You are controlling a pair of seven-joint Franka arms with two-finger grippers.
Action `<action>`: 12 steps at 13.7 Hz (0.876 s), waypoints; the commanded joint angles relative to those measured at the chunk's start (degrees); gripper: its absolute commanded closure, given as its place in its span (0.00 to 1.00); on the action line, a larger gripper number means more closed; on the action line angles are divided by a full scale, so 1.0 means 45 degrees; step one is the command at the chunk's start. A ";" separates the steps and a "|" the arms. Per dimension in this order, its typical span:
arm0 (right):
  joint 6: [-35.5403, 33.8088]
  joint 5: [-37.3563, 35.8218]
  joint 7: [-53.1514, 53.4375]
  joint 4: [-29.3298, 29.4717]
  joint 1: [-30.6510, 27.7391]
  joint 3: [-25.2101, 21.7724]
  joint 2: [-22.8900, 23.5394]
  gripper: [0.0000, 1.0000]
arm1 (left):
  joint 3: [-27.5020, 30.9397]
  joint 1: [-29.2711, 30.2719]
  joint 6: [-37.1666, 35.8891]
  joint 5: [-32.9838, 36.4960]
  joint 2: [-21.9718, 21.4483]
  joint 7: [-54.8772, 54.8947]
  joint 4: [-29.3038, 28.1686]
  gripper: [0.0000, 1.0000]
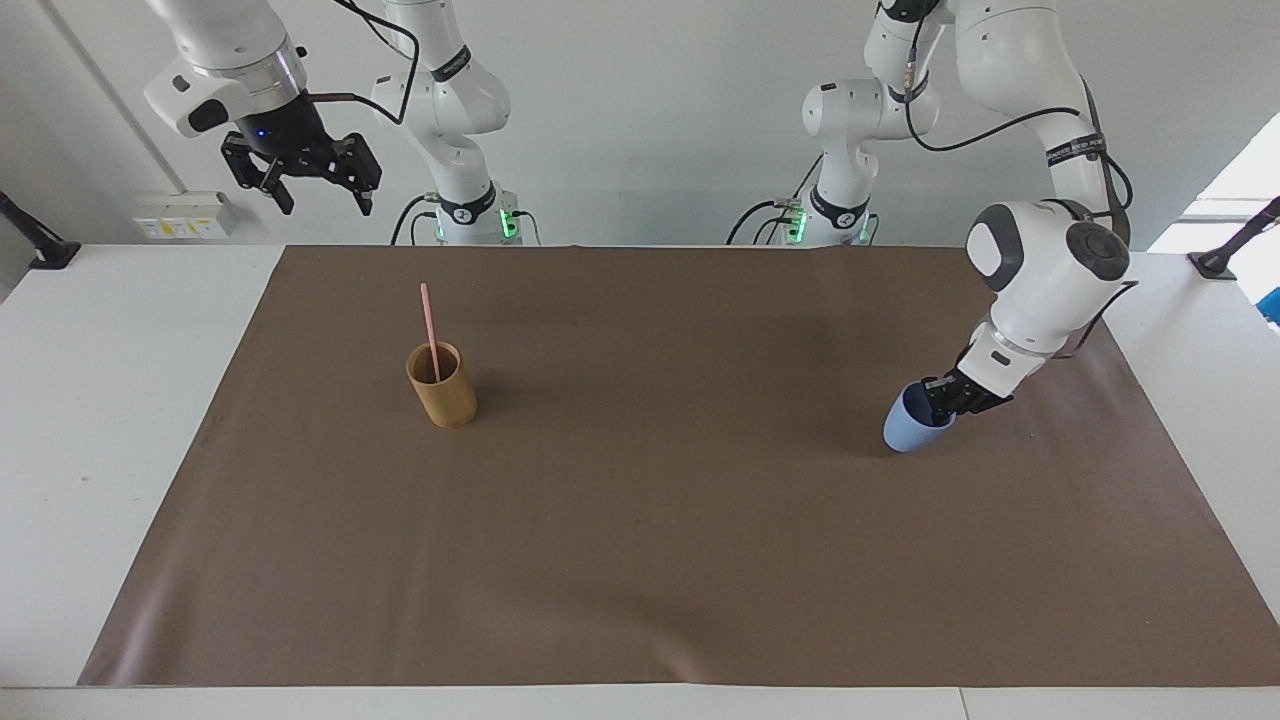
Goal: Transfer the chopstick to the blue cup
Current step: 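Reach the left gripper to the light blue cup and grasp it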
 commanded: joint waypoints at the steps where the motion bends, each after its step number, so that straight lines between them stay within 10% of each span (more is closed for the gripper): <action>1: -0.0095 0.0120 -0.0182 -0.0316 -0.0122 0.0011 -0.0311 0.00 | 0.0171 -0.1608 0.0058 -0.0133 -0.0241 -0.1995 -0.0132 1.00; 12: -0.0076 0.0178 -0.0162 -0.0277 -0.0102 0.0011 -0.0311 0.00 | 0.0171 -0.7958 0.2186 -0.0113 0.0032 -0.8814 -0.0932 1.00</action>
